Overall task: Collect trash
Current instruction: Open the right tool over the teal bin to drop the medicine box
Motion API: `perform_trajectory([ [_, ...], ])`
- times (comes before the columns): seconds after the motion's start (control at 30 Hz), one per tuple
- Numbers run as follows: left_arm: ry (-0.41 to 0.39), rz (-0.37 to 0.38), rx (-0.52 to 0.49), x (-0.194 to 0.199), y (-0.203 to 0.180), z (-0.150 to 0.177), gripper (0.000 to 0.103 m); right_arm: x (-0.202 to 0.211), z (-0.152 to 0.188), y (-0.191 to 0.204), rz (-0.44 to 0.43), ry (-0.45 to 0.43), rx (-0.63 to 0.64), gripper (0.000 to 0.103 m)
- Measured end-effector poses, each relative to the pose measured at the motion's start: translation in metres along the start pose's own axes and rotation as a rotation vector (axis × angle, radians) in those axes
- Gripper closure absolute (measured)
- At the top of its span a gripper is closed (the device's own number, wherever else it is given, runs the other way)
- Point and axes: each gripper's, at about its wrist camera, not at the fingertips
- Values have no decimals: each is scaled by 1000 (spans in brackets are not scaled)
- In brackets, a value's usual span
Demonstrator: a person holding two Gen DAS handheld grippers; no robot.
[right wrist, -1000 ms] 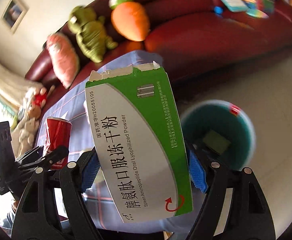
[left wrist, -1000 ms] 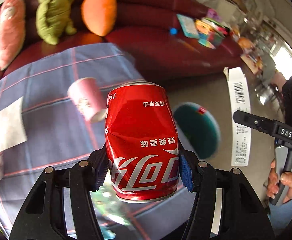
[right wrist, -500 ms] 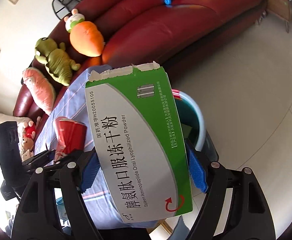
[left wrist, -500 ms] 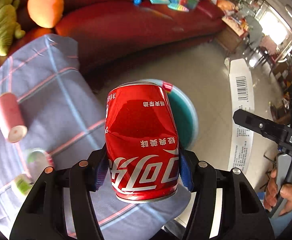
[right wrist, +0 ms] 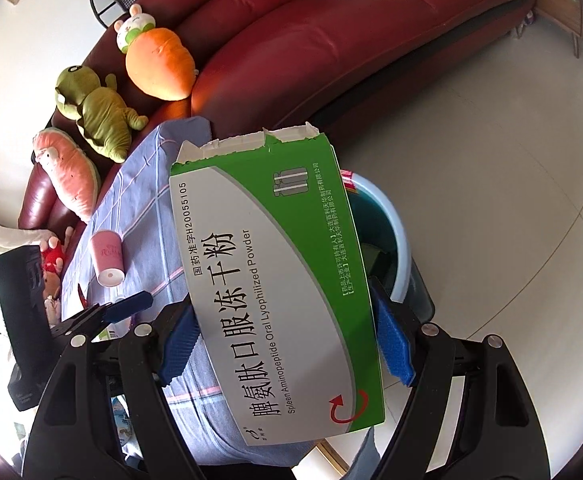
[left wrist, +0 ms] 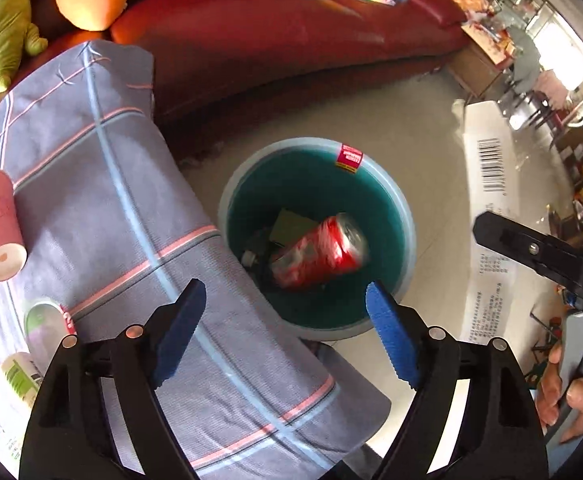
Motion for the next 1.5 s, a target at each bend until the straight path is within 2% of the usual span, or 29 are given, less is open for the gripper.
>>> perform_trajectory([
  [0.6,-74,60,66,49,29,23,13,-29,-14,44,32,36,77,29],
  [0.8,-90,73,75,58,35,26,11,-28,-14,57,50,28,88,25],
  [1.13,-114,92,80,75,42,39,11,-14,-1,67,80,27,95,24],
  [1.5,-182,83,66,125,50,70,10,7,32,103,67,23,149,21],
])
Point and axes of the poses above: each gripper's, at about its wrist camera, not at the fingertips, and x roughly against the way its jaws point, y to its left, z to its underside, and after that the axes turned 7 degrees about z, right-handed
